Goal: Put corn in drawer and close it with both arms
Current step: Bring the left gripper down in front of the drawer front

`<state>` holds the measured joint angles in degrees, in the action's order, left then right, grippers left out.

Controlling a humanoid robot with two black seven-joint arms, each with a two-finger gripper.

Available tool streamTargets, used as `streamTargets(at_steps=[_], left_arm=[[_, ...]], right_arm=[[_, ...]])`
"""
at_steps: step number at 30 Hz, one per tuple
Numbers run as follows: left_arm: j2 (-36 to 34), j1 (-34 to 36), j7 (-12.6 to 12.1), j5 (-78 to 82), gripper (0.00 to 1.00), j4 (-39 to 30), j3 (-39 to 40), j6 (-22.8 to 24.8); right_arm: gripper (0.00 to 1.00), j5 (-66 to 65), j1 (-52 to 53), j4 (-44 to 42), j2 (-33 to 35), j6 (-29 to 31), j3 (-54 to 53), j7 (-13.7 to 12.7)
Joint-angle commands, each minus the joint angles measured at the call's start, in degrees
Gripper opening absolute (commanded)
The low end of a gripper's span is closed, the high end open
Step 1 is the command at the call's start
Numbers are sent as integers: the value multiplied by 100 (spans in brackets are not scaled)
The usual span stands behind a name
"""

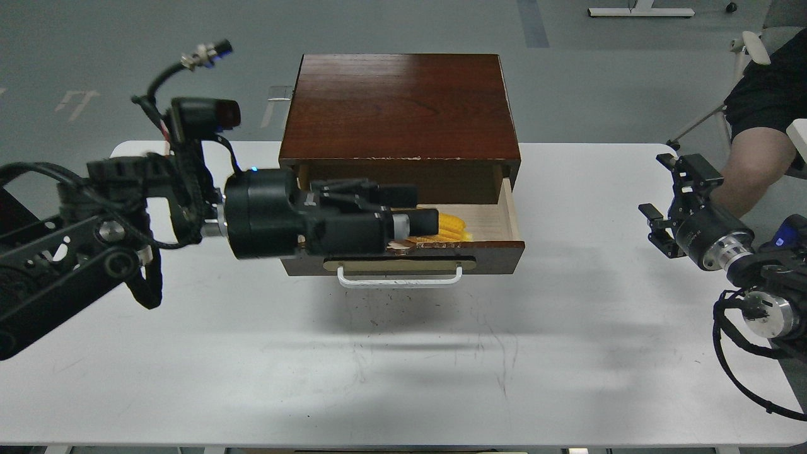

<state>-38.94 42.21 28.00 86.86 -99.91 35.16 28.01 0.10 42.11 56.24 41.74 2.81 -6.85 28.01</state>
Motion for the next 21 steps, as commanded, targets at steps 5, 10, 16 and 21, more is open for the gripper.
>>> streamTargets(at_steps=[5,10,16,21], left_arm=[[88,-493,0,648,46,7,-826,-1],[211,-986,0,631,0,86,-817,-1],[211,-1364,0,-10,0,332,-765,-1],[211,-1400,-392,-740,0,701,-756,-75]], right_arm=[[100,-1,-54,-8,10,0,0,-1],[100,-1,-63,-8,10,0,9,-1],[100,-1,-63,-8,10,9,17,-1],[100,-1,-72,-8,10,18,17,-1]])
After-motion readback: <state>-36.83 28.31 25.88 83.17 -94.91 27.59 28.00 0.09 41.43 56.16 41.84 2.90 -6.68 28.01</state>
